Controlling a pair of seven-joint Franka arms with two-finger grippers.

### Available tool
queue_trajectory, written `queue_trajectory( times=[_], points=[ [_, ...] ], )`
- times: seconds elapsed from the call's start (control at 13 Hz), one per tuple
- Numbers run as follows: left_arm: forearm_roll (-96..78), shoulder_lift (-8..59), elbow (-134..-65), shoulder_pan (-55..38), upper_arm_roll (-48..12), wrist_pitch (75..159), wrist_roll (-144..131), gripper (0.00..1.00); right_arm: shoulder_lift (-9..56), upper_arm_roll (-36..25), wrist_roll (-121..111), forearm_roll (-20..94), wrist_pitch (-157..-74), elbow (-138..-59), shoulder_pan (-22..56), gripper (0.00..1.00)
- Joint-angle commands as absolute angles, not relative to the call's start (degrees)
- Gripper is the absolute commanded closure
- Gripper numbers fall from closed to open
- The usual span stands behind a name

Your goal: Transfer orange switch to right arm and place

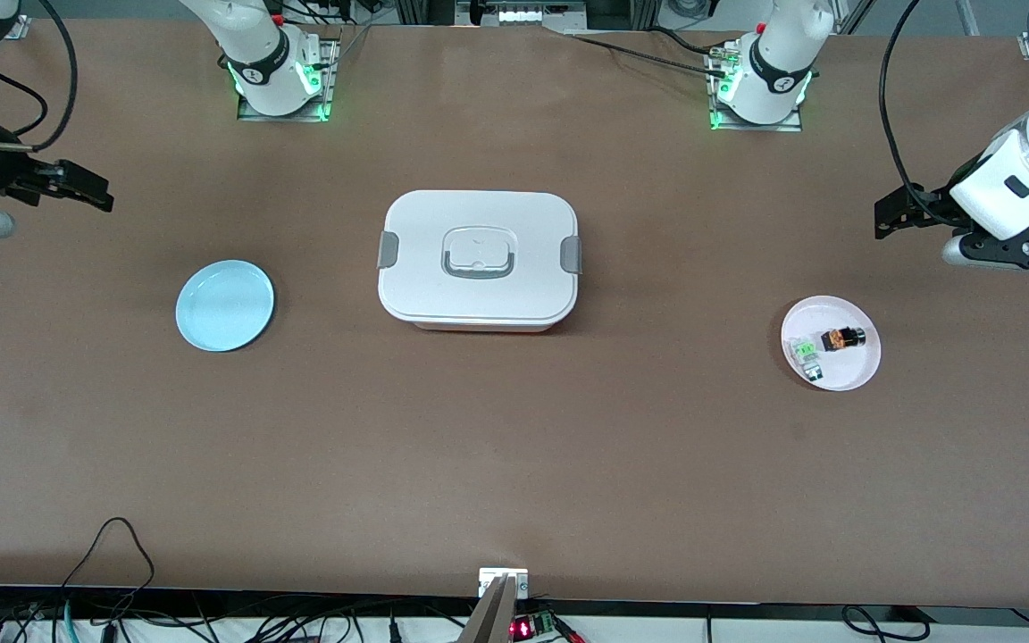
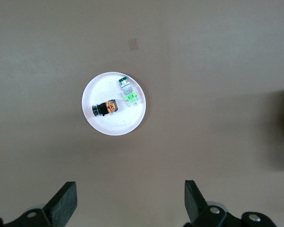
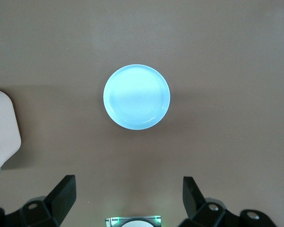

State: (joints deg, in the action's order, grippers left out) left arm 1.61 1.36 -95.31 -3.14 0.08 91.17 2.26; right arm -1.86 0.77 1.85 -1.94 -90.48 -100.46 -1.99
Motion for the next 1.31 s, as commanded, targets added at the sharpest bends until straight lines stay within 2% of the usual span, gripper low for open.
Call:
queue_trajectory(
  times=[0.0, 0.69, 1.23],
  points=[
    [1.8, 2.8, -93.4, -3.0, 0.3, 90.3, 2.5, 0.00, 0.4, 0.8, 1.7, -1.0, -90.3, -99.3, -1.5, 0.00],
    [2.2, 6.6, -93.4, -0.5, 0.4, 90.4, 1.6, 0.00, 0.5, 0.8, 1.8, -1.1, -91.1, -99.2, -1.5, 0.00],
    [2.6, 8.6, -94.6, 5.4, 0.5, 90.8, 1.1, 0.00, 0.6, 0.8, 1.8, -1.1, -91.1, -99.3, -1.5, 0.00]
  ],
)
